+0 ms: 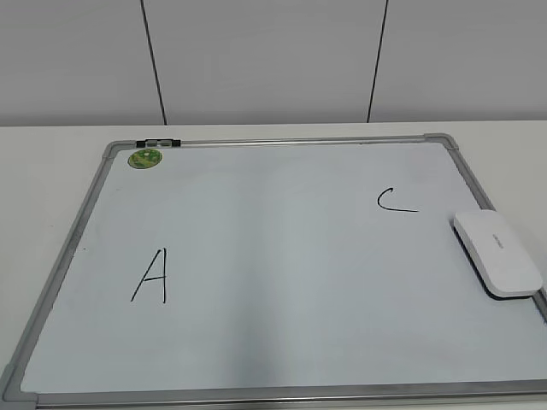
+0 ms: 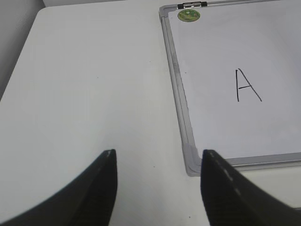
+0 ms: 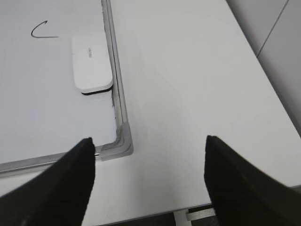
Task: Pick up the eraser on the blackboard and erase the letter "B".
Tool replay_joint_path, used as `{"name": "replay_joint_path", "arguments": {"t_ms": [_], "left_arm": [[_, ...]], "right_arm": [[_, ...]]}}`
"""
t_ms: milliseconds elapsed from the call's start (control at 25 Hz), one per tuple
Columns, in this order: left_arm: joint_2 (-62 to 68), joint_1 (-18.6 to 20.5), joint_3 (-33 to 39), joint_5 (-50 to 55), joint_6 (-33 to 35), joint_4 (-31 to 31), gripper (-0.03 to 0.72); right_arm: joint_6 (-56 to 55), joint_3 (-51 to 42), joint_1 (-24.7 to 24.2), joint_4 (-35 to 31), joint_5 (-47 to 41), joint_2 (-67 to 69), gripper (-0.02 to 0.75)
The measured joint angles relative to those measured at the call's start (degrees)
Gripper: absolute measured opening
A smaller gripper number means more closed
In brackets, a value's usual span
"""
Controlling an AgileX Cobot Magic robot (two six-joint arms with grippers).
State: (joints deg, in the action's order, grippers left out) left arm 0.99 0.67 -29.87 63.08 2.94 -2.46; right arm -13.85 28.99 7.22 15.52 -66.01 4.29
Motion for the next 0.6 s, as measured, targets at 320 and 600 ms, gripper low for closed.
{"name": "replay_joint_path", "arguments": {"t_ms": [320,600], "left_arm": [[0.0,0.2,0.0,0.0,0.0,0.0,0.426],[0.0,0.2,0.0,0.0,0.0,0.0,0.426]], "right_arm": [[0.0,0.0,-3.5,0.1,-0.7,-5.1,0.535],[0.0,0.0,-3.5,0.2,-0.8,-5.3,0.535]]}}
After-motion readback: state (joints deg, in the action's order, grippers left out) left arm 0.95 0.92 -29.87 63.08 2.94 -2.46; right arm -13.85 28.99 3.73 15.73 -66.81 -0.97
